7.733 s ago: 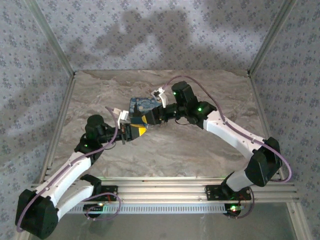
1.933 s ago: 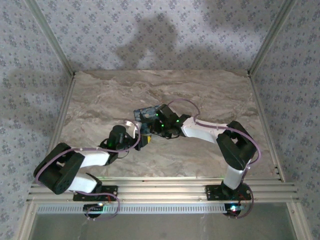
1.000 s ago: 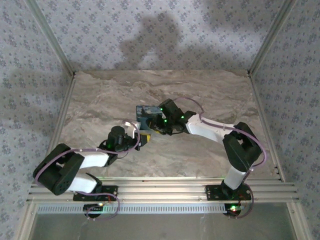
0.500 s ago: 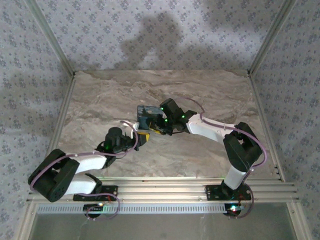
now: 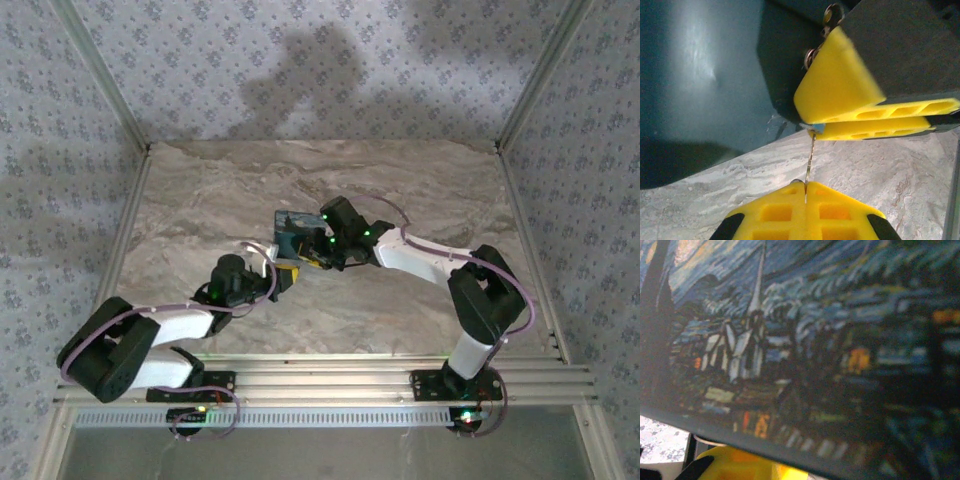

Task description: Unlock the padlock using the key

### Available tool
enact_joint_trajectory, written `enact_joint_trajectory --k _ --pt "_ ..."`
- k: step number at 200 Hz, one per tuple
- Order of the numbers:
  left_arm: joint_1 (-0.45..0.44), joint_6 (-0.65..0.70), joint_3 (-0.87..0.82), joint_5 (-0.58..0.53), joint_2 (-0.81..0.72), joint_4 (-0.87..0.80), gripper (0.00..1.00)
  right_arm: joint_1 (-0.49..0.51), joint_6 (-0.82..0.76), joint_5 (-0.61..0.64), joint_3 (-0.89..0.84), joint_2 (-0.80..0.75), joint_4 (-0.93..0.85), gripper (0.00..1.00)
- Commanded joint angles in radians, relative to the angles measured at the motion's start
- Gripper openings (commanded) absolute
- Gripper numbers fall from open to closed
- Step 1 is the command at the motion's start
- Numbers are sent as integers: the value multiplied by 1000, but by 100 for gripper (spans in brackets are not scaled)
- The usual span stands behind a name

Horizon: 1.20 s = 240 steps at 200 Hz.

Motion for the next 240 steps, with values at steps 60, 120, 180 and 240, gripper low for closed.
enact_joint_trajectory --k 60,120,180,240 --pt "-2 4 11 3 39 70 0 1 -15 7 2 -42 21 0" --pt "-2 -8 13 8 26 90 0 0 -18 5 -7 -36 27 0" --pt "-2 -18 35 28 48 105 0 1 -16 2 -6 -23 35 0" --pt "-3 -11 49 30 96 94 0 0 -15 4 11 25 48 0"
